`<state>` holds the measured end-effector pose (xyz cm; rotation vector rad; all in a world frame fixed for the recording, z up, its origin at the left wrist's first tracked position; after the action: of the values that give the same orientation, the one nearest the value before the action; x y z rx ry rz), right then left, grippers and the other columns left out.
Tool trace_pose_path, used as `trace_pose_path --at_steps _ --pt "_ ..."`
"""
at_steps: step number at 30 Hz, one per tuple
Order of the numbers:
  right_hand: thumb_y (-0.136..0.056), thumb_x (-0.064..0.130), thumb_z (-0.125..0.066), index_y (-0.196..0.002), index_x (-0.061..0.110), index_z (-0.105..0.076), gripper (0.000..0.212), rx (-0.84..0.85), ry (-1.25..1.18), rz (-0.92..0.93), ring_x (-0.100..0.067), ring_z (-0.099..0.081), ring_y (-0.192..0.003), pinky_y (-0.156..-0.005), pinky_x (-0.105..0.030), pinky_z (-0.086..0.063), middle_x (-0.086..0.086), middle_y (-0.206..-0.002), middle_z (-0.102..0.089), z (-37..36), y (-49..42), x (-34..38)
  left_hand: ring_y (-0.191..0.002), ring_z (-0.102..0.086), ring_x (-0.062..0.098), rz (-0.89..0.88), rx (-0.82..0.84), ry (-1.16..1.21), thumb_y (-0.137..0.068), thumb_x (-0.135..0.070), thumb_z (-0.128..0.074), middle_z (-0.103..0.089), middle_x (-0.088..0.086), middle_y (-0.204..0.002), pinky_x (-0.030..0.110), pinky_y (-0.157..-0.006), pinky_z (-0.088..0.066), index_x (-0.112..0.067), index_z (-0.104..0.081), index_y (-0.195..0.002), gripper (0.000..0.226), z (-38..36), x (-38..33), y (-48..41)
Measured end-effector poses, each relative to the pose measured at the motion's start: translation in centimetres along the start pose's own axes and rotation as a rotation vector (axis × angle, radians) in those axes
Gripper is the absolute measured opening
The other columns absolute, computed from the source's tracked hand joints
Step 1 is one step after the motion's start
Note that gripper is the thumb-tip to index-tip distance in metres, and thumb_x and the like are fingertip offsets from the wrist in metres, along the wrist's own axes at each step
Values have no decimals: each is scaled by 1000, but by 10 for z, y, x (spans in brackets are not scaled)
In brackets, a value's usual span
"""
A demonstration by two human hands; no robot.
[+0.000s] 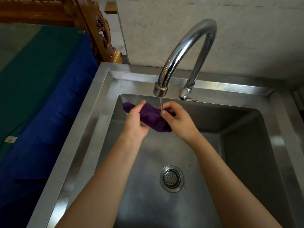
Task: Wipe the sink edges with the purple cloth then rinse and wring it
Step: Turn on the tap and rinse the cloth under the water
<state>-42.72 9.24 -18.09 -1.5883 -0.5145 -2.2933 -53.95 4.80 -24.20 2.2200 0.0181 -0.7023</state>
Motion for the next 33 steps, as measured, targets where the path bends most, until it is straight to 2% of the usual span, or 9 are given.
trace_pose_path --at_steps 3,6,8,12,15,18,23,27,33 --pt "-94 30 -43 -118 20 -51 27 -59 -154 -268 -17 -58 -98 -89 -41 -52 -5 -116 -57 -8 5 -19 -92 -62 27 -70 37 -27 -85 -19 -64 -63 11 -96 44 -90 -51 -10 -54 -110 28 -16 1 8" --pt "-91 47 -45 -118 19 -50 38 -22 -372 -396 -18 -65 -72 -60 -34 -57 -3 -97 -64 -21 18 -26 -83 -65 23 -101 83 -79 -83 -32 -63 -65 6 -81 42 -84 -52 -11 -59 -88 22 -25 4 15" --pt "-90 42 -53 -117 15 -52 38 -54 -271 -361 -18 -64 -62 -56 -30 -51 -6 -90 -66 -14 20 -25 -76 -63 22 -120 77 -91 -81 -44 -61 -64 4 -75 41 -85 -51 -12 -60 -78 33 -20 -1 13" --pt "-86 32 -58 -119 25 -54 35 -152 182 -116 -24 -62 -96 -84 -34 -50 -3 -104 -64 8 14 0 -75 -65 24 -96 75 -119 -84 -49 -53 -68 9 -81 38 -83 -52 -13 -67 -78 39 -5 -8 4" --pt "-86 28 -56 -116 22 -54 30 -114 423 93 -29 -58 -93 -78 -35 -49 -7 -103 -56 0 20 34 -62 -68 14 -27 78 -266 -89 -43 -50 -71 1 -70 25 -58 -56 -19 -67 -81 31 -4 1 -3" --pt "-86 31 -56 -104 15 -56 24 -131 513 245 -32 -56 -86 -68 -37 -47 -8 -98 -51 -17 28 60 -64 -65 13 3 154 -371 -93 -40 -42 -65 1 -66 25 -61 -52 -16 -64 -72 39 -15 13 -4" --pt "-90 49 -45 -102 14 -54 38 -226 636 191 -30 -58 -90 -63 -34 -39 -6 -106 -54 -20 19 65 -58 -58 13 -72 145 -325 -95 -35 -32 -57 0 -60 24 -63 -43 -17 -61 -60 48 -25 18 8" --pt "-95 41 -37 -98 11 -54 35 -302 658 90 -36 -61 -90 -63 -34 -33 -12 -102 -62 -10 9 54 -31 -54 7 -121 2 -400 -98 -22 -38 -54 -3 -34 13 -35 -42 -12 -54 -52 50 -27 10 14" --pt "-92 30 -42 -74 12 -59 30 -277 363 -195 -35 -60 -79 -63 -31 -38 -14 -82 -66 8 -7 21 -67 -59 29 -367 -256 -683 -91 -30 -47 -56 3 -54 45 -70 -52 -18 -54 -46 47 -14 -16 16"
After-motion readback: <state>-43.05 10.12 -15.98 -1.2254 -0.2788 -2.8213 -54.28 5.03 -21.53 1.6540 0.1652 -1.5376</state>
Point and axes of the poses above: each hand's wrist, its own y-axis away from the middle knuckle, its own z-axis out of the back of the hand, x = y × z, the point moved 9 cm from there along -y, towards the middle knuckle
